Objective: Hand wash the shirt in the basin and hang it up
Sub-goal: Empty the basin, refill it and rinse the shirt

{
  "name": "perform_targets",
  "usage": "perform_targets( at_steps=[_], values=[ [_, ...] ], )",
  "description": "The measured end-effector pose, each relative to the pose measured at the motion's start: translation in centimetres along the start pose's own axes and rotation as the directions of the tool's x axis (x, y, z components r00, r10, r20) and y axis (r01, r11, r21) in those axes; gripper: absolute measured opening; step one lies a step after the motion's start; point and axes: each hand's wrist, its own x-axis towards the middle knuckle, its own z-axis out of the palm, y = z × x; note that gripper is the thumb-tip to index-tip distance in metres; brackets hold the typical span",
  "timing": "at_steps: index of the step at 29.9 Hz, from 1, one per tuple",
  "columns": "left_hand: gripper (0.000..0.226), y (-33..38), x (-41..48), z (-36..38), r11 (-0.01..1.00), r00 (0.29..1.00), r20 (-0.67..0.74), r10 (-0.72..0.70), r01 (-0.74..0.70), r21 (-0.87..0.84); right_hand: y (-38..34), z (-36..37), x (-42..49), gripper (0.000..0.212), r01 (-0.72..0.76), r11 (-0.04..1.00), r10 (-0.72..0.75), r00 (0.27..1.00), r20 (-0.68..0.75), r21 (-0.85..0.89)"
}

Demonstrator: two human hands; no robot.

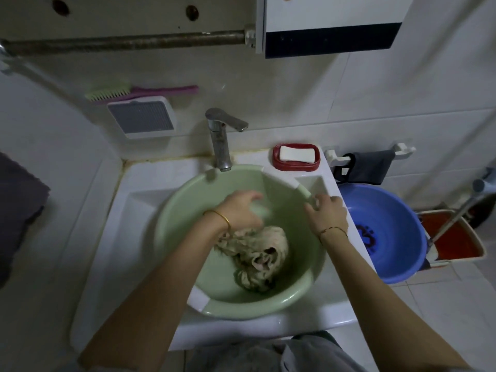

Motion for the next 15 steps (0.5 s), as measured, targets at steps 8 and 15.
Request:
perform_targets(
  at_steps=[8, 15],
  values=[
    [0.020, 3.7, 3.7, -8.4, 0.302, 0.958, -0.066, -0.280, 0.022, -0.953, -4.7, 1.2, 0.4, 0.035, 0.314, 0.923, -0.307, 0.950, -0.067, 0.221],
    [0.032, 3.7, 5.1, -9.6, 0.283, 0.965, -0.025, -0.260, 0.051, -0.958, -4.1, 5.2, 1.7, 0.042, 0.257, 0.961, -0.201, 0.902, 0.381, -0.101]
  ],
)
